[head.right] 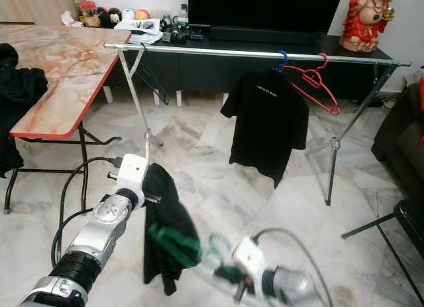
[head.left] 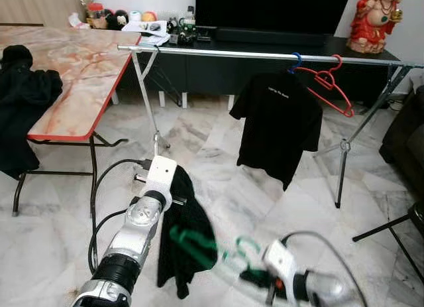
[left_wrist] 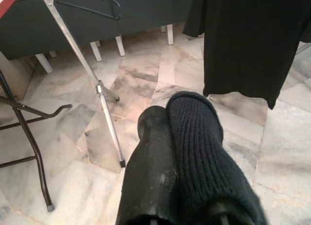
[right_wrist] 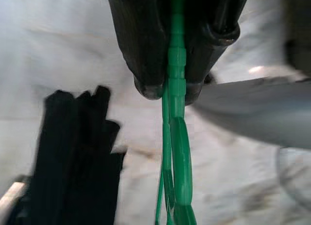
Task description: Hang hanger
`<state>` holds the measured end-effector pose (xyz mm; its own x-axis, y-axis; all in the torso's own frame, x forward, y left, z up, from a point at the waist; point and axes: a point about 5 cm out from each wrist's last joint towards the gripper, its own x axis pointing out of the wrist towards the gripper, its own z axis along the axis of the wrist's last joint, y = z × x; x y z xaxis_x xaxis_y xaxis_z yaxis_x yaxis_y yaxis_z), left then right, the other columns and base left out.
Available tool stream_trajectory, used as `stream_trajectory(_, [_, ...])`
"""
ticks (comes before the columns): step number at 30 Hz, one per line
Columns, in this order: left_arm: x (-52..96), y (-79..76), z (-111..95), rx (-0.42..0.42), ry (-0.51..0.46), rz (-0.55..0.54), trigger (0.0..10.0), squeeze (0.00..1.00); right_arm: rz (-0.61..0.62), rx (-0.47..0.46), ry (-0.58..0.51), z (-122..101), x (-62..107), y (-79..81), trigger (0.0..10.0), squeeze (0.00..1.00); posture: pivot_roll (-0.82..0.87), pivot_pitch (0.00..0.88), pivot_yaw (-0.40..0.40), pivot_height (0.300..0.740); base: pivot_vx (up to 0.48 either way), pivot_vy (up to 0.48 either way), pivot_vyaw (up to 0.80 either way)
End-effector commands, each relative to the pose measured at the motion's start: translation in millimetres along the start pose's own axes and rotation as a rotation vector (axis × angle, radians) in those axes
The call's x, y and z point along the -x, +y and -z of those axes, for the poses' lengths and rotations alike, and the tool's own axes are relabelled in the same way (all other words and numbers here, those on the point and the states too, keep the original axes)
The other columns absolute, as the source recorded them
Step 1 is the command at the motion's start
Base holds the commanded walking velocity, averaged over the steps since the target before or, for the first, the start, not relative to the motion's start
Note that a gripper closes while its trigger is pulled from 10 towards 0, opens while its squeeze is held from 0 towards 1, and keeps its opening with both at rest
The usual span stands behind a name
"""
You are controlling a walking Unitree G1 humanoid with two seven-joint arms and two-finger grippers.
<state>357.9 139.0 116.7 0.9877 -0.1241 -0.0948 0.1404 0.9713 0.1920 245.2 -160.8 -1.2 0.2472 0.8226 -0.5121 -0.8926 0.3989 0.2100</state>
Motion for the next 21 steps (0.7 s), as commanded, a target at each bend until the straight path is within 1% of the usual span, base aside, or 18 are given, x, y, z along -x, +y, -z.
stream_trajectory(1, [-1.5, 1.1, -4, 0.004, -0.024, -0.011, 0.0, 0.0, -0.031, 0.023, -0.019, -7, 7.6, -1.9, 0.0, 0.0, -0.03, 0.052, -0.062, 0.74, 0.0, 0.0, 0.0])
stream_trajectory(3, [-0.5, 1.5, -1, 0.003, -0.012, -0.016, 0.0, 0.0, -0.081, 0.026, -0.018, -7, 12.5, 2.1, 0.0, 0.0, -0.03, 0.057, -0.062, 0.74, 0.0, 0.0, 0.0])
stream_trajectory(5, [1.2, 2.9, 4, 0.0, 0.002, -0.021, 0.0, 0.0, -0.122, 0.043, -0.005, -8, 22.0, 5.3, 0.0, 0.0, -0.04, 0.063, -0.064, 0.74, 0.0, 0.0, 0.0])
stream_trajectory(6, [2.1, 4.9, 7, -0.004, 0.011, -0.027, 0.0, 0.0, -0.115, 0.05, -0.011, -9, 27.0, 4.4, 0.0, 0.0, -0.04, 0.065, -0.064, 0.74, 0.0, 0.0, 0.0])
stream_trajectory(7, [3.4, 8.2, 11, -0.01, 0.025, -0.04, 0.0, 0.0, -0.089, 0.056, -0.019, -12, 32.4, 2.1, 0.0, 0.0, -0.04, 0.067, -0.064, 0.74, 0.0, 0.0, 0.0])
stream_trajectory(8, [6.1, 16.4, 19, -0.014, 0.056, -0.077, 0.0, 0.0, 0.002, 0.065, -0.039, -16, 40.6, -5.8, 0.0, 0.0, -0.04, 0.068, -0.063, 0.74, 0.0, 0.0, 0.0])
stream_trajectory(9, [6.1, 16.4, 19, -0.014, 0.056, -0.077, 0.0, 0.0, 0.002, 0.065, -0.039, -16, 40.6, -5.8, 0.0, 0.0, -0.04, 0.068, -0.063, 0.74, 0.0, 0.0, 0.0])
stream_trajectory(10, [9.0, 24.5, 27, -0.013, 0.087, -0.117, 0.0, 0.0, 0.061, 0.063, -0.056, -17, 46.4, -10.1, 0.0, 0.0, -0.04, 0.069, -0.061, 0.74, 0.0, 0.0, 0.0])
stream_trajectory(11, [10.3, 28.0, 30, -0.014, 0.101, -0.136, 0.0, 0.0, 0.078, 0.062, -0.065, -18, 48.8, -10.9, 0.0, 0.0, -0.04, 0.069, -0.061, 0.74, 0.0, 0.0, 0.0])
stream_trajectory(12, [10.3, 28.0, 30, -0.014, 0.101, -0.136, 0.0, 0.0, 0.078, 0.062, -0.065, -18, 48.8, -10.9, 0.0, 0.0, -0.04, 0.069, -0.061, 0.74, 0.0, 0.0, 0.0])
stream_trajectory(13, [15.5, 41.4, 42, 0.003, 0.15, -0.21, 0.0, 0.0, 0.107, 0.041, -0.089, -16, 56.3, -9.5, 0.0, 0.0, -0.04, 0.07, -0.059, 0.74, 0.0, 0.0, 0.0])
stream_trajectory(14, [17.7, 47.0, 46, 0.014, 0.169, -0.243, 0.0, 0.0, 0.106, 0.033, -0.093, -15, 58.6, -7.4, 0.0, 0.0, -0.04, 0.071, -0.058, 0.74, 0.0, 0.0, 0.0])
stream_trajectory(16, [23.7, 60.8, 54, 0.04, 0.207, -0.323, 0.0, 0.0, 0.148, 0.027, -0.099, -11, 63.2, -5.3, 0.0, 0.0, -0.04, 0.072, -0.056, 0.74, 0.0, 0.0, 0.0])
stream_trajectory(17, [26.9, 66.9, 59, 0.048, 0.225, -0.358, 0.0, 0.0, 0.183, 0.022, -0.105, -10, 65.2, -5.1, 0.0, 0.0, -0.05, 0.072, -0.054, 0.74, 0.0, 0.0, 0.0])
stream_trajectory(18, [30.1, 72.1, 63, 0.071, 0.243, -0.387, 0.0, 0.0, 0.248, 0.033, -0.111, -9, 67.2, -7.4, 0.0, 0.0, -0.05, 0.073, -0.054, 0.74, 0.0, 0.0, 0.0])
stream_trajectory(19, [32.7, 74.9, 67, 0.095, 0.257, -0.404, 0.0, 0.0, 0.343, 0.033, -0.108, -7, 69.2, -13.7, 0.0, 0.0, -0.05, 0.073, -0.054, 0.74, 0.0, 0.0, 0.0])
stream_trajectory(20, [35.7, 75.6, 72, 0.114, 0.27, -0.406, 0.0, 0.0, 0.521, 0.018, -0.08, -1, 72.2, -26.0, 0.0, 0.0, -0.05, 0.073, -0.054, 0.74, 0.0, 0.0, 0.0])
stream_trajectory(21, [36.8, 74.3, 74, 0.108, 0.273, -0.394, 0.0, 0.0, 0.627, -0.001, -0.049, 4, 73.8, -33.0, 0.0, 0.0, -0.05, 0.072, -0.055, 0.74, 0.0, 0.0, 0.0])
